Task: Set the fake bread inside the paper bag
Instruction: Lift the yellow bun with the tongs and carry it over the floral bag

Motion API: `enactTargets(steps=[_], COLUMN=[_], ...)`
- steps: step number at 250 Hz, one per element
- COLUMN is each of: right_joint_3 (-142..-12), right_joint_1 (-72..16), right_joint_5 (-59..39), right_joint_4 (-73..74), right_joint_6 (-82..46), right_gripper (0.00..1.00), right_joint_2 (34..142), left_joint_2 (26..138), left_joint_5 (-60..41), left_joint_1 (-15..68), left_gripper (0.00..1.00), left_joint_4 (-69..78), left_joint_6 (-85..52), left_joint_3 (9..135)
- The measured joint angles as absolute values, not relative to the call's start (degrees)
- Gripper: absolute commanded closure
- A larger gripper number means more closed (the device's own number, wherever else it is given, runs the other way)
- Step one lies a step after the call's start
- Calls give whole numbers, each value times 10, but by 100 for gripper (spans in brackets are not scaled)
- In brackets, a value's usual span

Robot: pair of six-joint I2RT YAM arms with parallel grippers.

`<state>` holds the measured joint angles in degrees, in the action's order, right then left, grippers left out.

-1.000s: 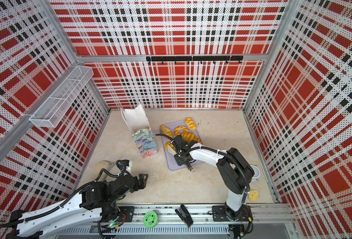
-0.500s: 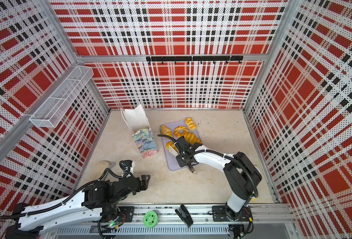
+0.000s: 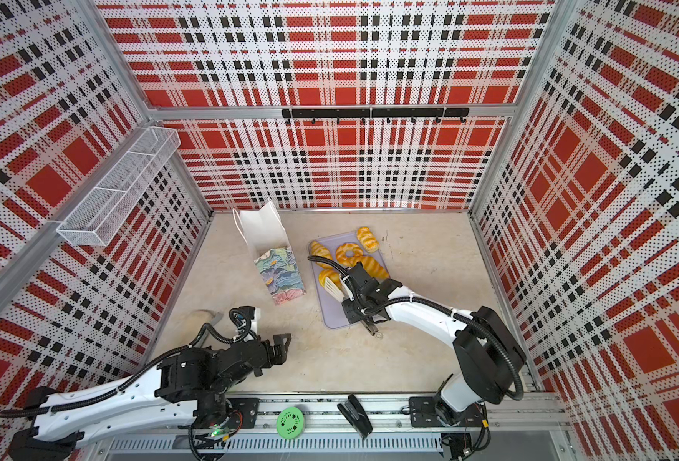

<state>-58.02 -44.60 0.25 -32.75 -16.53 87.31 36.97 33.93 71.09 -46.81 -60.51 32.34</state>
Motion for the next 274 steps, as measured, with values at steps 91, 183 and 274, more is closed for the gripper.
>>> enactTargets(steps=[91, 183, 274], right_joint_3=[-579, -579, -594], right_joint_1=[-465, -470, -473], right_joint_5=[2, 5, 6], right_joint_4=[-329, -338, -347], right_joint_6=[-179, -193, -198], right_gripper=[59, 58, 58], right_joint_2=[834, 789, 768], left_joint_2=[367, 365, 364], left_joint_5=[353, 364, 306], left_joint_1=[712, 706, 614], left_gripper=[1, 1, 1], left_joint_4=[-454, -443, -436], left_joint_6=[-568, -524, -450], left_joint_3=[343, 366, 400])
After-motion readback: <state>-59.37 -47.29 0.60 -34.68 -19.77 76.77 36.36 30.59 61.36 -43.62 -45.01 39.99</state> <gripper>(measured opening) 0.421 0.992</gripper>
